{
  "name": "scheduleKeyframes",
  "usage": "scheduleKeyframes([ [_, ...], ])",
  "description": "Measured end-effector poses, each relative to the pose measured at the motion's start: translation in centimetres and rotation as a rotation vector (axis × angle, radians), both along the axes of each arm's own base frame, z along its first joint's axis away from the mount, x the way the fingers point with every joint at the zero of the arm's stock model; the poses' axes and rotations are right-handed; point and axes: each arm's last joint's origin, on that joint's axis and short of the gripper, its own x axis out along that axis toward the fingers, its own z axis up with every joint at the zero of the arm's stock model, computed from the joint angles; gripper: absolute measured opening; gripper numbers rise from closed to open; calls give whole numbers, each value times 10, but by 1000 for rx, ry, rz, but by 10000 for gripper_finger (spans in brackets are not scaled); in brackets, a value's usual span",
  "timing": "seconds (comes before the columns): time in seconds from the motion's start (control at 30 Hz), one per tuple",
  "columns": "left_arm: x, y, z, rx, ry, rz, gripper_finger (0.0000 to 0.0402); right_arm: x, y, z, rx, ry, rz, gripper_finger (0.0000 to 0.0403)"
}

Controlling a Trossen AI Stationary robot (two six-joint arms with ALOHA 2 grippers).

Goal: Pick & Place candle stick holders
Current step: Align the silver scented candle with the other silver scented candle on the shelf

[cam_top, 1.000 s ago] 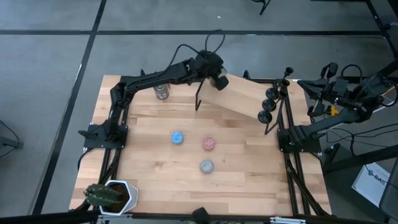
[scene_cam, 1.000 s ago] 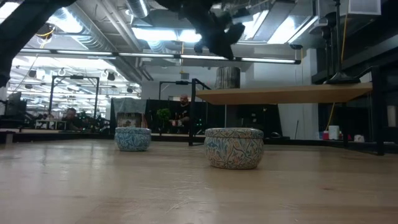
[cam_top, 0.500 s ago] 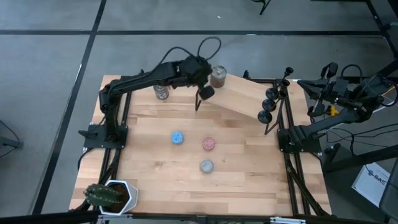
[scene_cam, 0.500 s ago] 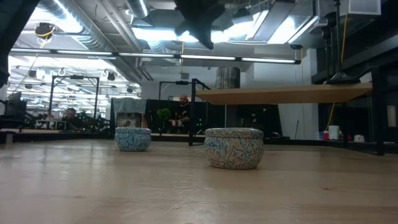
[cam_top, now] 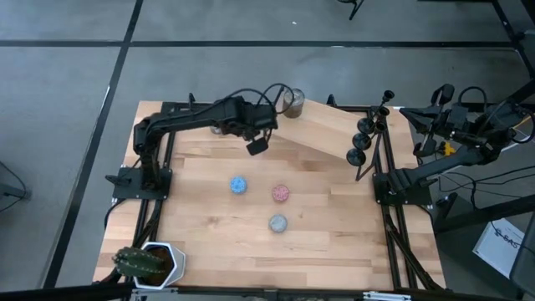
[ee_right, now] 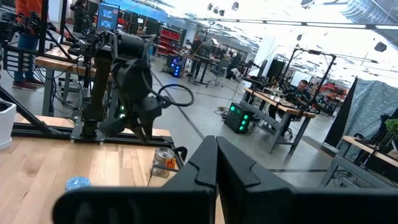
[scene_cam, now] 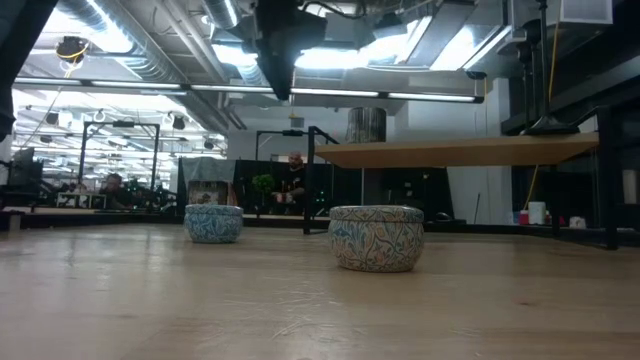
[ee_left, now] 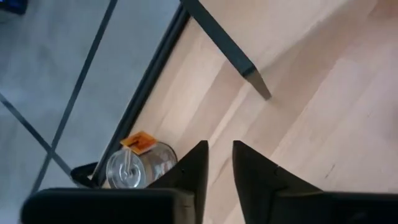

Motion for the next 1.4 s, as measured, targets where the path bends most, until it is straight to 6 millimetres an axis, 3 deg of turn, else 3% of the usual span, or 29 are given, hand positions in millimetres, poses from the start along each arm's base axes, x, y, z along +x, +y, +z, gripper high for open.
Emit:
scheduleKeyframes([
  [0.17, 0, -7, -13, -10, 41, 13, 110, 0, 0, 0, 0, 0, 0, 5],
  [0.37, -7, -7, -48, -64, 136, 76, 144, 0, 0, 0, 0, 0, 0, 5],
  [0.5, -19, 6, -72, -133, 206, 191, 147, 0, 0, 0, 0, 0, 0, 5],
  [0.7, -38, 32, -97, -98, 295, 301, 148, 0, 0, 0, 0, 0, 0, 5],
  [1.03, -52, 67, -111, -44, 314, 342, 146, 0, 0, 0, 0, 0, 0, 5],
  [1.4, -55, 85, -111, -46, 253, 391, 143, 0, 0, 0, 0, 0, 0, 5],
])
